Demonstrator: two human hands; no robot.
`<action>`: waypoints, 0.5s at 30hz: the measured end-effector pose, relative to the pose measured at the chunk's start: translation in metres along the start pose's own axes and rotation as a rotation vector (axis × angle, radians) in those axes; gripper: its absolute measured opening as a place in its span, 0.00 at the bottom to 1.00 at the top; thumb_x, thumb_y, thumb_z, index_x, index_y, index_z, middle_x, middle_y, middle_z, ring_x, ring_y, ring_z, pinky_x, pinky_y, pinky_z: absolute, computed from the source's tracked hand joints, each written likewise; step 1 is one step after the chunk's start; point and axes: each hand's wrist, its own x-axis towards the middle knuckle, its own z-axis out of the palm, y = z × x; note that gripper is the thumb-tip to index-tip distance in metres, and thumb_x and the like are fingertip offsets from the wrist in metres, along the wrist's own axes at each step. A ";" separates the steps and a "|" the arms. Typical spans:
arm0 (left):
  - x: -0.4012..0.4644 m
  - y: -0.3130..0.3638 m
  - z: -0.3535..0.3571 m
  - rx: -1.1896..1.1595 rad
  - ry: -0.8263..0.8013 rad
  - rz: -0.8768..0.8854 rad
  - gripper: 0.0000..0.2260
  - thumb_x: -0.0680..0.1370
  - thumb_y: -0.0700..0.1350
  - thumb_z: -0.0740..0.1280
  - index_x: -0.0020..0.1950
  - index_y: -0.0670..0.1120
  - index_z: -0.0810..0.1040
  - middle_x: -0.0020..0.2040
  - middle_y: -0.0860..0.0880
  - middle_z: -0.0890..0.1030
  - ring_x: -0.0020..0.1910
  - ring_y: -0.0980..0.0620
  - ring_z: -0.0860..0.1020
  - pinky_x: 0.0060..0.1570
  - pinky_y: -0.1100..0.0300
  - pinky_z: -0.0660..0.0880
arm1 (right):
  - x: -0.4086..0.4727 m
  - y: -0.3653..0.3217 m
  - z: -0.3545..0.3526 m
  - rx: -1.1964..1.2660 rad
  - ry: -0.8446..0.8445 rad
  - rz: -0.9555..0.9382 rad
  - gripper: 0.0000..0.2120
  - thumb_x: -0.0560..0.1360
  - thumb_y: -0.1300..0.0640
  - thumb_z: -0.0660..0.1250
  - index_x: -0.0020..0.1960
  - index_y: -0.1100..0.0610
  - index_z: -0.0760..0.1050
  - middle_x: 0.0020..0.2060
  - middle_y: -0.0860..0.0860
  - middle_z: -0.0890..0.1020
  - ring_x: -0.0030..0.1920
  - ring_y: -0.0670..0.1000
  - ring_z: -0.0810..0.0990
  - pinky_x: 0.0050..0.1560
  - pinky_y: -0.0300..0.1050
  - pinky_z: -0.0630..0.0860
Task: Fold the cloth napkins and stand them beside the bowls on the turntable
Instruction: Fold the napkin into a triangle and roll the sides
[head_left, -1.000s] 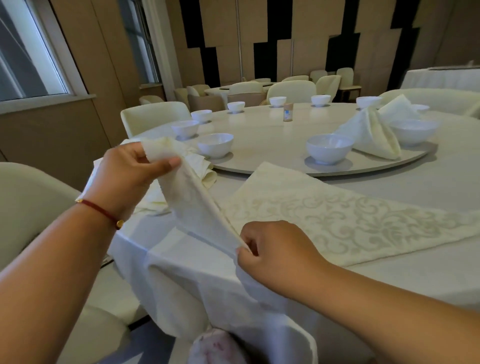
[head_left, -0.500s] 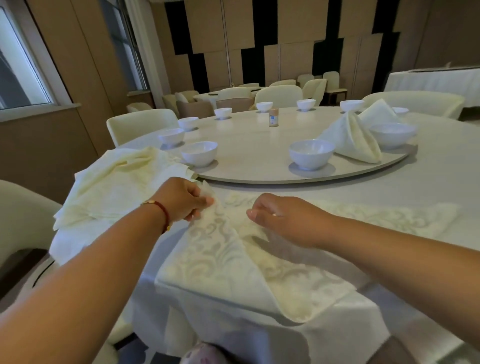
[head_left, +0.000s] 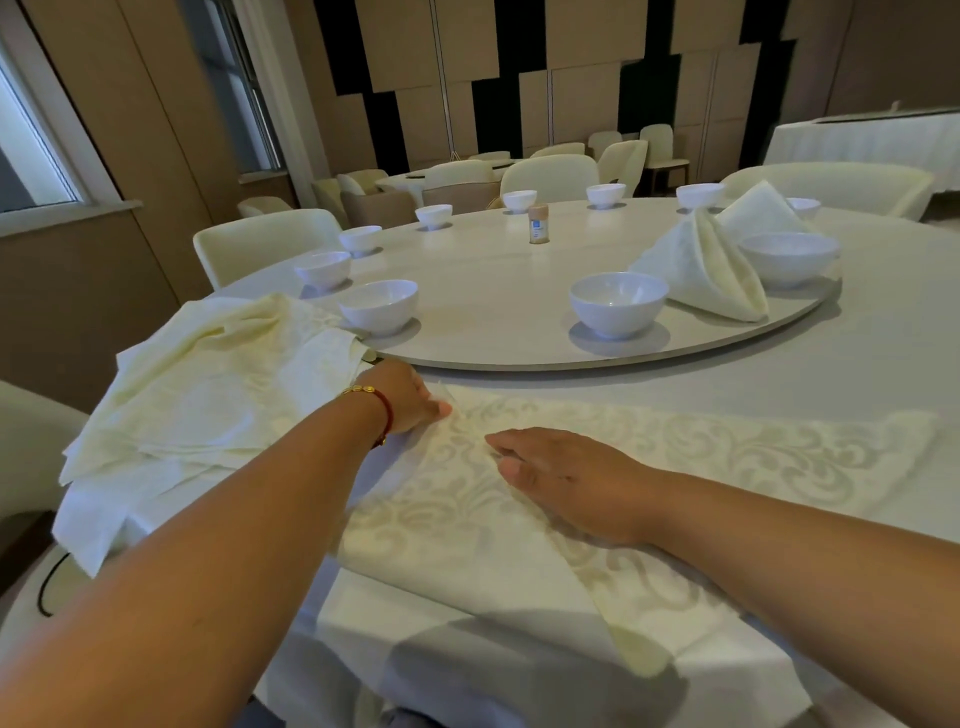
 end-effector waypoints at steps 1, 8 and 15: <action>0.002 0.001 0.000 0.031 -0.008 -0.003 0.22 0.76 0.55 0.67 0.29 0.44 0.65 0.29 0.47 0.67 0.35 0.47 0.68 0.38 0.58 0.66 | 0.001 0.000 0.000 0.000 -0.002 -0.003 0.37 0.73 0.31 0.43 0.77 0.45 0.55 0.76 0.43 0.59 0.75 0.44 0.55 0.75 0.47 0.52; 0.013 0.003 0.003 0.093 -0.016 -0.019 0.20 0.75 0.57 0.68 0.34 0.42 0.75 0.33 0.44 0.76 0.36 0.45 0.75 0.46 0.53 0.76 | 0.000 -0.001 0.000 -0.020 0.000 -0.009 0.38 0.71 0.31 0.42 0.77 0.45 0.57 0.76 0.42 0.60 0.75 0.43 0.55 0.75 0.43 0.51; 0.019 0.003 0.006 0.066 -0.003 -0.040 0.20 0.73 0.57 0.70 0.32 0.42 0.75 0.31 0.44 0.77 0.34 0.45 0.76 0.45 0.53 0.77 | 0.000 -0.002 -0.001 -0.027 -0.005 -0.009 0.33 0.75 0.33 0.44 0.77 0.45 0.57 0.75 0.42 0.60 0.75 0.43 0.56 0.75 0.42 0.51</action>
